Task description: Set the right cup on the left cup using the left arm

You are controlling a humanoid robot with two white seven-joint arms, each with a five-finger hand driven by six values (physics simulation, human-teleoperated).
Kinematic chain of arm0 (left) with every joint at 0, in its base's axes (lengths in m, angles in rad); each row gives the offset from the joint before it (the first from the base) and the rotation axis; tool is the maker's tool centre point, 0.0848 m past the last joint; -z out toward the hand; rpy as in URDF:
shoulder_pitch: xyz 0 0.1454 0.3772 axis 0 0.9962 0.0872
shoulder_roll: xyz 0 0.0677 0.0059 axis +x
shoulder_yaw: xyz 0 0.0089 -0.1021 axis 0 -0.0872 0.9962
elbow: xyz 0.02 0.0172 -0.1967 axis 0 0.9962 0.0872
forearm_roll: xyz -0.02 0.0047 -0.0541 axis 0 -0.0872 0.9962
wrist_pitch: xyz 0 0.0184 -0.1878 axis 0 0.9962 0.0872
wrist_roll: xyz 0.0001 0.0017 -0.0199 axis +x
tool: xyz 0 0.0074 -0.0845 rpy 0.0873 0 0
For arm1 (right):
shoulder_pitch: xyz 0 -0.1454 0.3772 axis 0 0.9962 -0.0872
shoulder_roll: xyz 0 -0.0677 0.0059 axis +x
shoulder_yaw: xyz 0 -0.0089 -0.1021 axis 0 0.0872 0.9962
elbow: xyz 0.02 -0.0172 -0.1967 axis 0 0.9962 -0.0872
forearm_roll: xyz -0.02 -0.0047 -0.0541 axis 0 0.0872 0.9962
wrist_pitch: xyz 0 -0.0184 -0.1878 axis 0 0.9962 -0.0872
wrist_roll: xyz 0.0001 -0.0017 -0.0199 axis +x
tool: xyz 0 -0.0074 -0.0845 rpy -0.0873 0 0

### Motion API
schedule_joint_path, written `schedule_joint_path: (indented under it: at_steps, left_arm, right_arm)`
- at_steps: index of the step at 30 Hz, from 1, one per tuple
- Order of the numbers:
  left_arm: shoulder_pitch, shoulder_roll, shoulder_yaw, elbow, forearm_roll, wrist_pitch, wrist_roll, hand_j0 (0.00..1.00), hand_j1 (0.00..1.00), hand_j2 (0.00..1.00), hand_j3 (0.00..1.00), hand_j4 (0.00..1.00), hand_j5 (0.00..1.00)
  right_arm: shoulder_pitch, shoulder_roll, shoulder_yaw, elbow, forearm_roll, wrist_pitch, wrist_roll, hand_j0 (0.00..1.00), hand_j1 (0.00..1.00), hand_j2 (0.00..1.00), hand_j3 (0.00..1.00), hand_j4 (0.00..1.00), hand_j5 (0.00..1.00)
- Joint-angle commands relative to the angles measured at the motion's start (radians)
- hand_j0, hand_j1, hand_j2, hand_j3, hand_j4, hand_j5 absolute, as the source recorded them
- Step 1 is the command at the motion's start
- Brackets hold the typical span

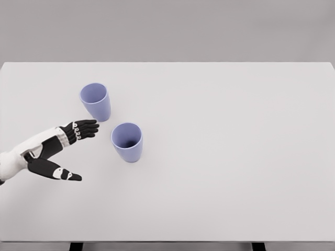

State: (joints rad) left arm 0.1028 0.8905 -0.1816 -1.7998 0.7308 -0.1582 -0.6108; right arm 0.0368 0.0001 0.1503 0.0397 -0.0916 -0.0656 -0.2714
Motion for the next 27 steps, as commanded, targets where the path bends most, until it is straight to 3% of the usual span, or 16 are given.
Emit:
schedule_joint_path:
  at_steps: [1,5,11,27]
  left_arm:
    - [0.0,-0.027,0.002,-0.001,-0.01,0.028,0.0,1.0,1.0,1.0,1.0,1.0,1.0]
    - [0.0,-0.059,0.004,0.0,-0.051,0.051,0.0,1.0,1.0,1.0,1.0,1.0,1.0]
    - [-0.005,-0.119,0.017,0.005,-0.097,0.083,0.092,1.0,1.0,1.0,1.0,1.0,1.0]
    - [0.0,-0.254,0.05,0.031,-0.182,0.085,0.094,1.0,1.0,1.0,1.0,1.0,1.0]
  right_arm:
    - [0.0,0.0,0.0,0.0,0.0,0.001,0.0,1.0,1.0,1.0,1.0,1.0,1.0]
    - [0.0,0.0,0.0,0.0,0.0,0.0,0.0,1.0,1.0,1.0,1.0,1.0,1.0]
    - [0.0,0.0,0.0,0.0,0.0,0.001,0.0,1.0,1.0,1.0,1.0,1.0,1.0]
    - [0.0,0.0,0.0,0.0,0.0,0.0,0.0,1.0,1.0,1.0,1.0,1.0,1.0]
